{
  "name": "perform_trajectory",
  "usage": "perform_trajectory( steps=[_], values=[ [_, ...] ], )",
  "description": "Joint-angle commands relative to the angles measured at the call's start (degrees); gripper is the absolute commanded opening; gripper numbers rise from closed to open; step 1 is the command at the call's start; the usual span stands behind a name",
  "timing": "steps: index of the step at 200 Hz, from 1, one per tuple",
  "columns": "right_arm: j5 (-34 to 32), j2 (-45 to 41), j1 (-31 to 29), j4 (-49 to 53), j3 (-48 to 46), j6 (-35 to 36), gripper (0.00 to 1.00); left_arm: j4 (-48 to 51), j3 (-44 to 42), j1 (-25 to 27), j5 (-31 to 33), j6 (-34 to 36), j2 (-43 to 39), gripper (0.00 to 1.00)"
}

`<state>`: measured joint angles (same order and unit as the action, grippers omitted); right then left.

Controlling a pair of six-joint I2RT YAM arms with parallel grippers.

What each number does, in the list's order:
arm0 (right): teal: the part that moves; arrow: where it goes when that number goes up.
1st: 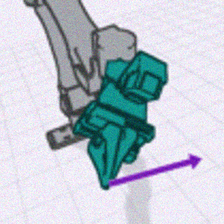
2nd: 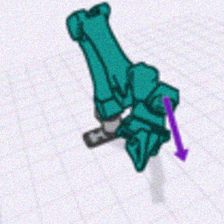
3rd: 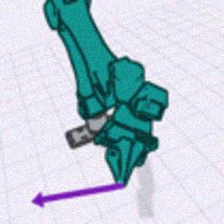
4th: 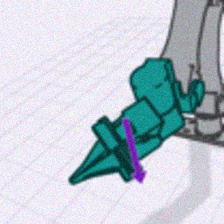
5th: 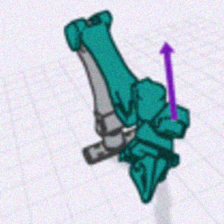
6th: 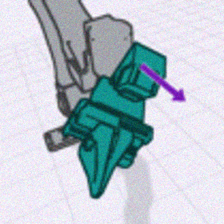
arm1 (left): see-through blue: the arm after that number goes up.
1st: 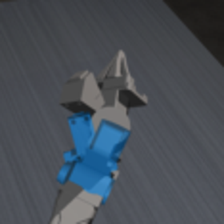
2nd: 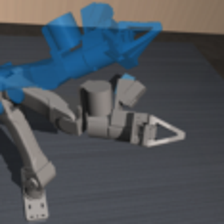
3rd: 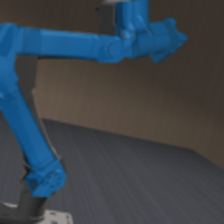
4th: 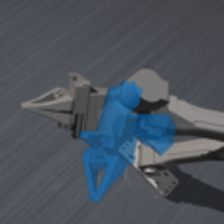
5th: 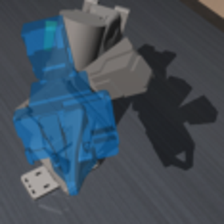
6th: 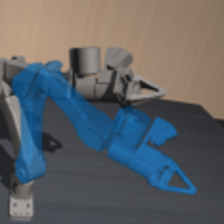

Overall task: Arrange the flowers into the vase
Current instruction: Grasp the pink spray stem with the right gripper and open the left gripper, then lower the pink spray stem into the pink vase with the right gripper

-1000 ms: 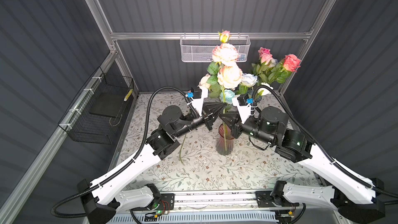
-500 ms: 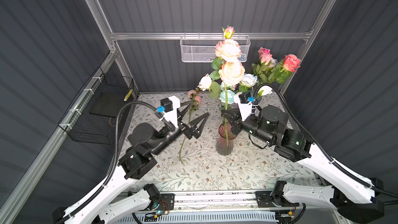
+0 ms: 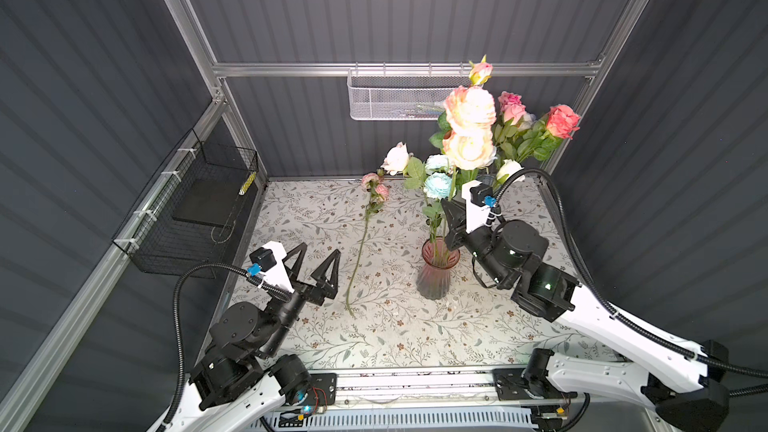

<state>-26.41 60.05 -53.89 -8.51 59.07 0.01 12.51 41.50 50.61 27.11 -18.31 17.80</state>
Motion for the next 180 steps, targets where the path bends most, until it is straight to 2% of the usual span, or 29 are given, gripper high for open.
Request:
perform_trajectory(
  steps=[1, 81, 180],
  values=[
    [-3.9, -0.9, -0.3, -7.0, -2.6, -0.4, 0.06, 2.9, -0.3, 0.3, 2.9, -1.8, -1.1, 0.96],
    [-5.7, -4.9, -1.4, -8.0, -16.9, -9.5, 0.08, 4.6, -2.9, 0.2, 2.3, -3.8, -2.3, 0.96],
    [-7.0, -0.8, -4.4, -7.4, -24.3, -15.3, 0.15, 6.6, -3.6, 0.2, 1.4, -6.1, -2.1, 0.95]
  ],
)
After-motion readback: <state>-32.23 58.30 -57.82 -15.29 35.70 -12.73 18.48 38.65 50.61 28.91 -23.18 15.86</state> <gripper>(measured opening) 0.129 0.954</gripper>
